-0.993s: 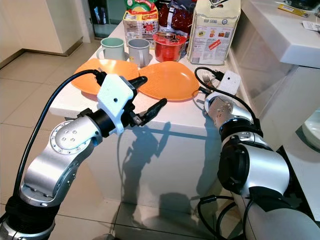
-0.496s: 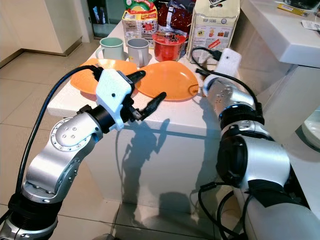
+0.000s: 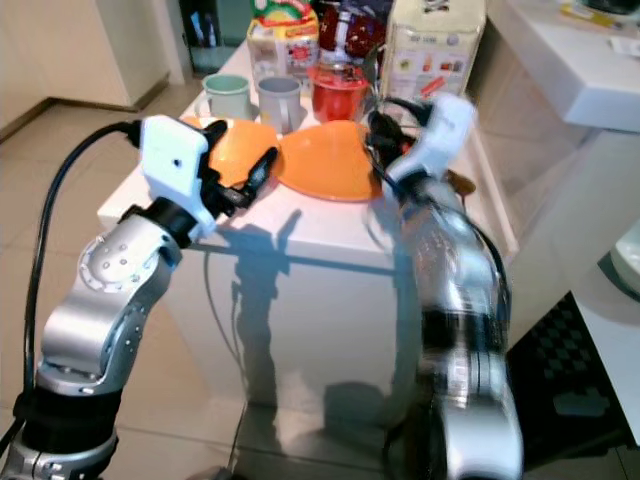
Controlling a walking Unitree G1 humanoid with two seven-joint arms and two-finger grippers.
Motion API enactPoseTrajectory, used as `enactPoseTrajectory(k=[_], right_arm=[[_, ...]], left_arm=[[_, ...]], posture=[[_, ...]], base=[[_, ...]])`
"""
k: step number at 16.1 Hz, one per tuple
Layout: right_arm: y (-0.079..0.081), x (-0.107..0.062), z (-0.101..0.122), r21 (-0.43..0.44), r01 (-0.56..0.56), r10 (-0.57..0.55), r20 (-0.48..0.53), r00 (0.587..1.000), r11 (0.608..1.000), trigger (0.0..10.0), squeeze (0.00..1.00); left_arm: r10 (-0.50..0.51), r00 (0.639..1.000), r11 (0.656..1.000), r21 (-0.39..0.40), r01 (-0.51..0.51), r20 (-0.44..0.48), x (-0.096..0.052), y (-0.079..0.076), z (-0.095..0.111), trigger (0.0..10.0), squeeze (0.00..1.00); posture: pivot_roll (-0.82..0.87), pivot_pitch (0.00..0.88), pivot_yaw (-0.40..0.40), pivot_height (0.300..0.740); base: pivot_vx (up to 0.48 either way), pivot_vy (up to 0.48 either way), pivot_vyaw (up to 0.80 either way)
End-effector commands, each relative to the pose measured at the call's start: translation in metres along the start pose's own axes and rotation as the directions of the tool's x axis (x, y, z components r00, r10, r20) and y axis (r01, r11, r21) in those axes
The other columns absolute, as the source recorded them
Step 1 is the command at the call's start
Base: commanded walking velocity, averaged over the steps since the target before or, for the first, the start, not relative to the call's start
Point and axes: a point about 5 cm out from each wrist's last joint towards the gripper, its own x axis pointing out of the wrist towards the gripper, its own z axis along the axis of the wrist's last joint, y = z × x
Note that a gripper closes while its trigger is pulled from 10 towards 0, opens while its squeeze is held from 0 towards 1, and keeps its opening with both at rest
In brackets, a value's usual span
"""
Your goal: Setting the table
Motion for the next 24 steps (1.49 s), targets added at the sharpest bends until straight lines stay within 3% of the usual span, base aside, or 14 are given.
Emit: enactPoseTrajectory(k=[1,3,5,6,8,9,10,13,15,16,18,19,22,24], right_arm=[[0.008,-0.009,0.014,0.109,-0.09,0.082,0.079,0.993,0.99,10.0,0.0],[0.014,-0.029,0.01,0.282,-0.174,0.138,0.141,0.98,0.944,10.0,0.0],[0.023,-0.038,0.007,0.387,-0.27,0.219,0.171,0.961,0.882,10.0,0.0],[0.024,-0.044,0.006,0.427,-0.295,0.236,0.186,0.954,0.855,10.0,0.0],[0.03,-0.051,0.008,0.431,-0.304,0.246,0.186,0.951,0.85,10.0,0.0],[0.035,-0.056,0.009,0.375,-0.292,0.251,0.154,0.956,0.88,10.0,0.0],[0.042,-0.061,0.005,0.199,-0.252,0.249,0.043,0.968,0.947,10.0,0.0],[0.057,-0.076,0.001,-0.086,-0.234,0.229,-0.057,0.972,0.968,10.0,0.0],[0.06,-0.085,0.0,-0.214,-0.216,0.208,-0.061,0.976,0.953,10.0,0.0],[0.053,-0.096,-0.006,-0.332,-0.178,0.162,-0.075,0.984,0.926,10.0,0.0],[0.042,-0.107,-0.007,-0.405,-0.107,0.095,-0.048,0.994,0.908,10.0,0.0],[0.034,-0.118,-0.01,-0.478,-0.086,0.067,-0.058,0.996,0.874,10.0,0.0],[0.025,-0.132,-0.013,-0.533,-0.073,0.047,-0.062,0.997,0.843,10.0,0.0],[0.031,-0.138,-0.021,-0.56,-0.16,0.111,-0.122,0.986,0.813,10.0,0.0]], left_arm=[[0.013,1.0,1.0,0.009,-0.014,0.017,-0.002,0.001,0.003,10.0,0.0],[0.04,0.999,0.999,0.01,-0.041,0.025,-0.004,0.002,0.003,10.0,0.0],[0.057,0.998,0.998,0.0,-0.057,0.03,-0.006,0.001,0.004,10.0,0.0],[0.057,0.998,0.998,-0.006,-0.057,0.022,-0.008,-0.001,0.002,10.0,0.0],[0.049,0.999,0.999,-0.013,-0.049,0.012,-0.012,-0.002,-0.001,10.0,0.0],[0.046,0.999,0.999,-0.016,-0.046,0.008,-0.014,-0.003,-0.003,10.0,0.0],[0.047,0.999,0.998,-0.031,-0.048,-0.007,-0.017,-0.005,-0.009,10.0,0.0],[0.062,0.998,0.997,-0.033,-0.063,-0.025,-0.026,-0.008,-0.017,10.0,0.0],[0.08,0.996,0.996,-0.036,-0.081,-0.042,-0.031,-0.007,-0.022,10.0,0.0],[0.079,0.995,0.997,-0.016,-0.08,-0.056,-0.038,-0.007,-0.026,10.0,0.0],[0.087,0.994,0.996,-0.006,-0.087,-0.065,-0.046,-0.003,-0.028,10.0,0.0],[0.089,0.993,0.996,-0.003,-0.09,-0.079,-0.053,0.001,-0.033,10.0,0.0],[0.075,0.994,0.997,-0.004,-0.076,-0.083,-0.057,-0.001,-0.038,10.0,0.0],[0.061,0.995,0.998,-0.014,-0.062,-0.072,-0.058,-0.006,-0.036,10.0,0.0]], posture=[[0.01,0.0,-0.005,0.74],[0.03,0.0,-0.029,0.74],[0.03,0.0,-0.028,0.74],[0.03,0.0,-0.027,0.74],[0.02,0.0,-0.017,0.74],[0.01,0.0,-0.016,0.74],[-0.01,0.0,-0.012,0.74],[-0.02,0.0,-0.02,0.74],[-0.02,0.0,-0.025,0.74],[0.01,0.0,-0.038,0.74],[0.01,0.0,-0.042,0.74],[-0.01,0.0,-0.042,0.74],[-0.01,0.0,-0.04,0.74],[0.0,0.0,-0.043,0.74]], base=[[0.0,0.0,0.0],[0.0,0.0,0.0],[0.0,0.0,0.0],[0.0,0.0,0.0],[0.0,0.0,0.0],[0.0,0.0,0.0],[0.0,0.0,0.0],[0.0,0.0,0.0],[0.0,-0.12,0.0],[0.0,-0.356,0.0],[0.0,-0.358,0.0],[0.0,-0.368,0.0],[0.0,-0.371,0.0],[0.0,-0.373,0.0]])
